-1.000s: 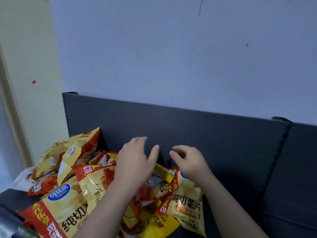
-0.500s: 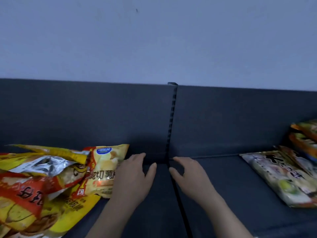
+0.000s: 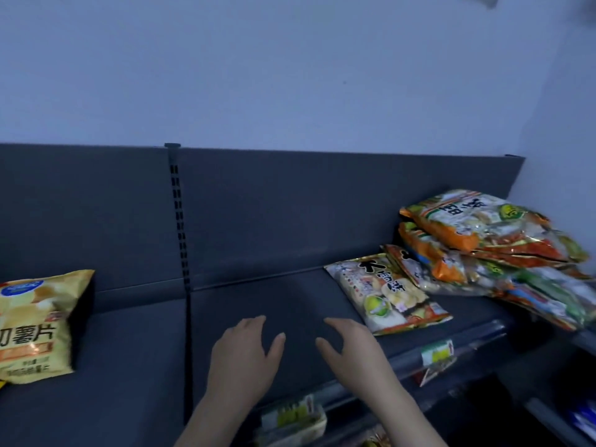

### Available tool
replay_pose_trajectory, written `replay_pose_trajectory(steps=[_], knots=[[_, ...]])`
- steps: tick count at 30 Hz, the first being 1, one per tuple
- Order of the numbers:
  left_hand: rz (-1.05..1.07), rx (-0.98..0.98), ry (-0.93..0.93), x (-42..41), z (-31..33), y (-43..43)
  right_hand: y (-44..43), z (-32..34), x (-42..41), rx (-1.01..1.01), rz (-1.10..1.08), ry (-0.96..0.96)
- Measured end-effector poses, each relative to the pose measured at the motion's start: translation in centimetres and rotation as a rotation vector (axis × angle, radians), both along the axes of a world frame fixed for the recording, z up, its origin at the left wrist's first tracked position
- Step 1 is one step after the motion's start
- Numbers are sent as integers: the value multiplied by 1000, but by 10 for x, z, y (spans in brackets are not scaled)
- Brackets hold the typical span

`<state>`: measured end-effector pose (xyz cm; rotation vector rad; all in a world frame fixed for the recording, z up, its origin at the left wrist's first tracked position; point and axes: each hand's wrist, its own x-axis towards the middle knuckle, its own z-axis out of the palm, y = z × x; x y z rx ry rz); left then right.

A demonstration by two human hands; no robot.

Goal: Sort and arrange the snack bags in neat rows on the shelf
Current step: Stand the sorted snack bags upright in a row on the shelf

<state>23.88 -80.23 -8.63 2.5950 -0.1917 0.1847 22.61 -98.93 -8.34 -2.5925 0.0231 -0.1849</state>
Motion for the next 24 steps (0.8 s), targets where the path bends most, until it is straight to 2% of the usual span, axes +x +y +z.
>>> replay_pose_trajectory(steps=[6, 11, 18, 24], knots=[[-43, -11, 69, -8, -20, -80, -77, -12, -18, 21, -50, -20], [-51, -25, 97, 0, -26, -112, -111, -19, -18, 24, -77, -32], [-85, -195, 196, 40, -38, -149, -159, -33, 19, 65, -200, -73], [-131, -327, 350, 98, -38, -193, -211, -43, 68, 48, -409, -2]])
